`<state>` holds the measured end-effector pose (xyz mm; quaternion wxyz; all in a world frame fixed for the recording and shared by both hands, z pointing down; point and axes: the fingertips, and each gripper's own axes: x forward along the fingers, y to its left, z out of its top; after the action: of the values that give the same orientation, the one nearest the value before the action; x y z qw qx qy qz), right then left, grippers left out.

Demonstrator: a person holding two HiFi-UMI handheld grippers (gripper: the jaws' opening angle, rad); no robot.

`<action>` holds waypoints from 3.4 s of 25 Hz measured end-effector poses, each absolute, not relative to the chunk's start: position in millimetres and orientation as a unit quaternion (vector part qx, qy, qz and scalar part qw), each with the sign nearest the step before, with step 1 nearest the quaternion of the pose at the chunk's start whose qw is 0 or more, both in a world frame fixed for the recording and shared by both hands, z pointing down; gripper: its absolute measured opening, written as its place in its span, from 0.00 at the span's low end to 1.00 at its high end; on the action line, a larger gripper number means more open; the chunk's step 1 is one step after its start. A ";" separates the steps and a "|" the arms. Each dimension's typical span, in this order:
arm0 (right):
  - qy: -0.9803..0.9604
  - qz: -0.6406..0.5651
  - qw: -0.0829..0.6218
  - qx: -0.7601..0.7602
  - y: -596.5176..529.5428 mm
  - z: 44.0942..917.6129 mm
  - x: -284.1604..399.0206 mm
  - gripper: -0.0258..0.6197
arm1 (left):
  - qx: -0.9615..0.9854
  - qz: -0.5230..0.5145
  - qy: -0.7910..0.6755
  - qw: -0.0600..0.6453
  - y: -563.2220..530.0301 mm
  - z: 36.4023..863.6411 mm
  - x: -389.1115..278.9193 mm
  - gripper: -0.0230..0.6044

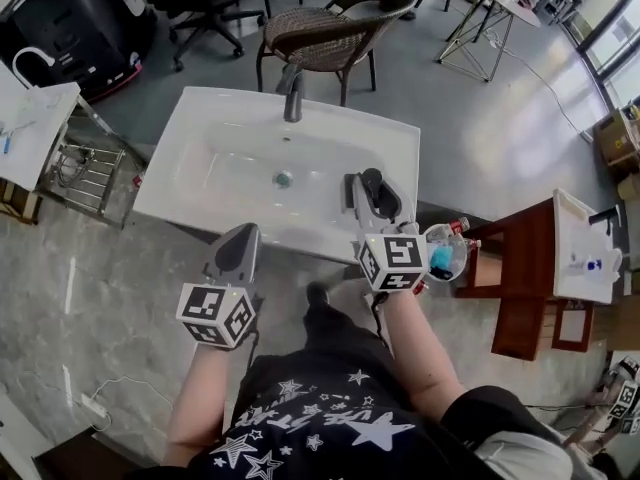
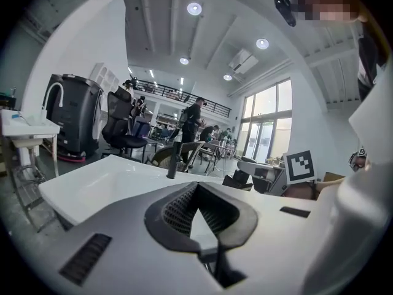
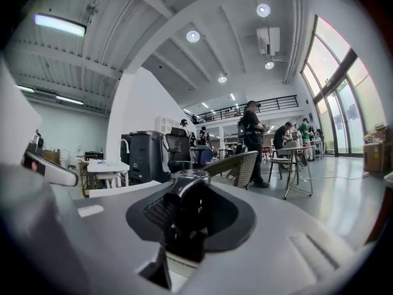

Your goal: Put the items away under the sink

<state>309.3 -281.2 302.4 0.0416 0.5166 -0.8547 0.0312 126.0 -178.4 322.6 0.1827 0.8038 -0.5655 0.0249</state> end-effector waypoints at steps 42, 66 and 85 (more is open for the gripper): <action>-0.972 0.079 0.115 0.187 -58.7 459.9 -76.9 0.19 | 0.625 0.004 -0.746 0.227 42.0 446.2 -170.6 0.05; -0.907 0.100 0.119 0.392 -53.6 602.1 -59.0 0.19 | 0.735 0.036 -0.634 0.238 50.7 607.9 -187.2 0.05; -0.906 0.051 0.065 0.415 -229.3 683.8 -82.7 0.19 | 0.741 0.009 -0.644 0.190 -114.8 708.1 -186.7 0.05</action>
<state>-82.7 -229.3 683.8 0.0651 0.4151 -0.9060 0.0506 -186.7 -114.8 708.1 0.1901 0.7408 -0.6442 0.0090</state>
